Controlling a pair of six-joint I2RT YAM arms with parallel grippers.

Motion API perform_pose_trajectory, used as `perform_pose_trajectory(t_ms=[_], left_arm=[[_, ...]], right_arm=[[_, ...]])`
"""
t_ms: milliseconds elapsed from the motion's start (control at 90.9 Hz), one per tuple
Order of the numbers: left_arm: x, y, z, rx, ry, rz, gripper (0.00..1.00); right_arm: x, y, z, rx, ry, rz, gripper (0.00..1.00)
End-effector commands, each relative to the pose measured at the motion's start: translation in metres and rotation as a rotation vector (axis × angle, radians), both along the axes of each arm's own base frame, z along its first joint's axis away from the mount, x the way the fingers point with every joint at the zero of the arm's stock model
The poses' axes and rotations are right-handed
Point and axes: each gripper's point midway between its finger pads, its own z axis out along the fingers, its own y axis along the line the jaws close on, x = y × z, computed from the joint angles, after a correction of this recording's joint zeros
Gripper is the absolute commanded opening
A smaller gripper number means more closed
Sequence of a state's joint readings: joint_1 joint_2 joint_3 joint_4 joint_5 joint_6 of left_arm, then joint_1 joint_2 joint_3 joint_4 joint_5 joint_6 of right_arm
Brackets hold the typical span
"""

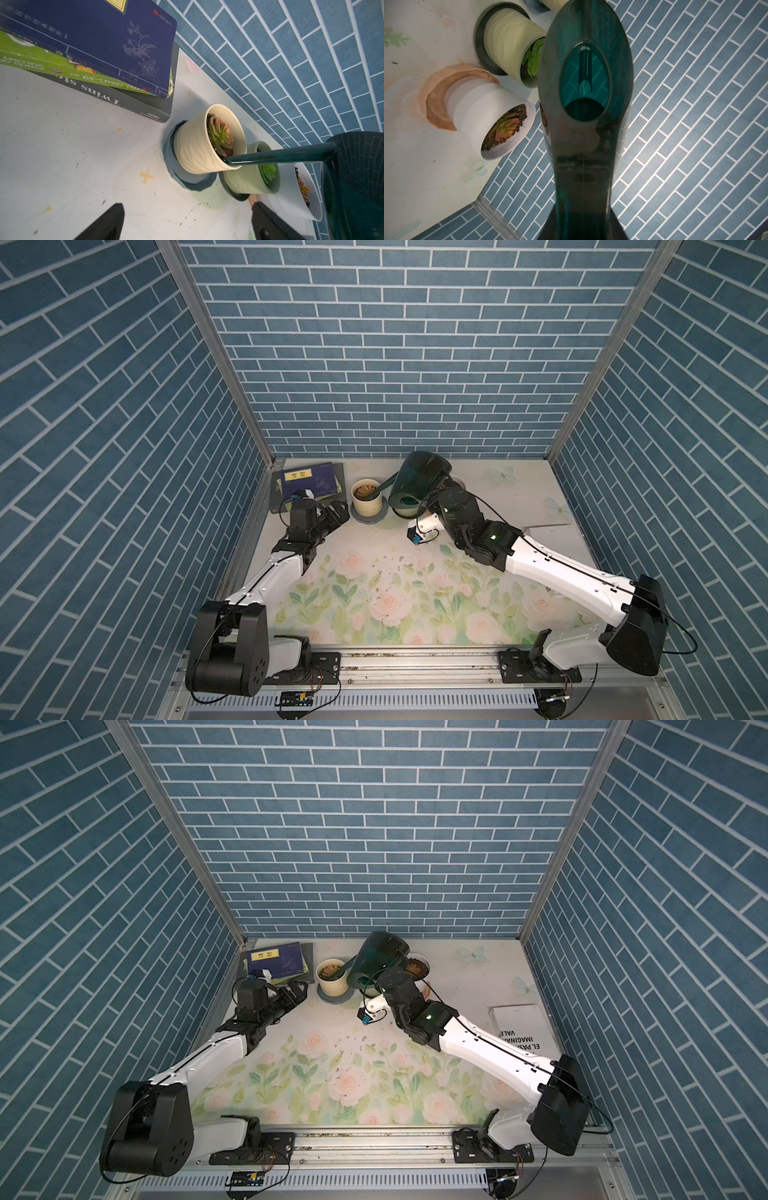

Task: Water the succulent around the soil edge
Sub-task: Water the soil of the potted plant with water.

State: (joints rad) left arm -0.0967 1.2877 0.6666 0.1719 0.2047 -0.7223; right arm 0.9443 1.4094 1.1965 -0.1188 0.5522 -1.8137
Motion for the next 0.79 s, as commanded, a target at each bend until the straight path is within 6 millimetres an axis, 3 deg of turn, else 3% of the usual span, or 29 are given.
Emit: perform_pose_trajectory(t_ms=[0, 198, 572, 781], left_arm=[[0.002, 0.001, 0.000, 0.000, -0.006, -0.004, 1.00], [0.002, 0.001, -0.001, 0.001, -0.003, -0.005, 1.00], [0.002, 0.002, 0.000, 0.004, -0.003, 0.000, 1.00], [0.002, 0.002, -0.002, 0.006, 0.001, 0.001, 1.00]], right_arm=[[0.005, 0.012, 0.043, 0.159, -0.069, 0.004, 0.00], [0.010, 0.016, 0.048, 0.174, -0.083, 0.000, 0.00], [0.036, 0.019, 0.050, 0.177, -0.138, -0.060, 0.00], [0.042, -0.002, 0.052, 0.161, -0.147, -0.121, 0.00]])
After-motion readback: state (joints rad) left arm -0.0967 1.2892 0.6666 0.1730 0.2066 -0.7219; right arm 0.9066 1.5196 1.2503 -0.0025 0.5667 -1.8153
